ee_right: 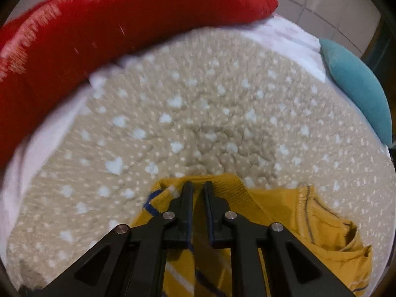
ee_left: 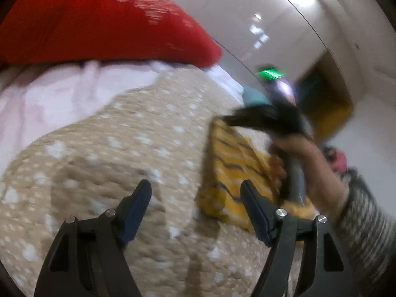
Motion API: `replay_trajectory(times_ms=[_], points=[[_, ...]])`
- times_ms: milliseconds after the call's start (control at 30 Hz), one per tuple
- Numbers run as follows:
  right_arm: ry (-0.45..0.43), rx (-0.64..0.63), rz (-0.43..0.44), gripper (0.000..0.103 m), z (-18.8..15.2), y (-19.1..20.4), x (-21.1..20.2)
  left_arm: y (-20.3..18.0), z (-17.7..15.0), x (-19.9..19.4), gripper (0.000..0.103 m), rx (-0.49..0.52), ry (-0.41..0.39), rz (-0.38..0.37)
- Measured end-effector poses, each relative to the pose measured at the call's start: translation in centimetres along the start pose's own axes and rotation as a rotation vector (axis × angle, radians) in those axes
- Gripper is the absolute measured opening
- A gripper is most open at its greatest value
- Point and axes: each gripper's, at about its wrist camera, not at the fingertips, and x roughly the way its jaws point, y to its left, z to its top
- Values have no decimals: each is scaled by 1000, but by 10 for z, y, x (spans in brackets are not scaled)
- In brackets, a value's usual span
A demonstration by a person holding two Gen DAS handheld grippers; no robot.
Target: Fold small clothes
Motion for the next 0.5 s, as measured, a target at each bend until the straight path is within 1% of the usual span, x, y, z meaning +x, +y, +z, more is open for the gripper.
replay_trajectory(times_ms=[33,67,133,167,233,300,333,400,433,500], points=[[-36,2,10,16,-3,0,-13,10,3,-4,73,-43,-14,-3],[-65,2,42,18,-12,0,-31,16,5,-7,73,-67,-25,-5],[-83,-17,111,34,-30,4,-57,26,9,-14,73,-106,-53,-7],[-85,-37,131,37,-38,10,-65,29,9,-17,73,-116,-70,6],[-72,-115,187,50,-64,27,-83,32,11,-21,73,-129,-83,18],[-62,-203,232,54,-96,46,-101,32,11,-25,73,-135,-95,35],[-63,-233,244,56,-110,52,-107,32,11,-29,73,-135,-107,56],[-62,-284,254,56,-138,66,-112,33,12,-36,73,-138,-123,84],[-66,-304,238,56,-150,73,-111,33,12,-40,73,-143,-130,99],[-81,-347,169,56,-168,87,-104,36,11,-47,73,-154,-137,113]])
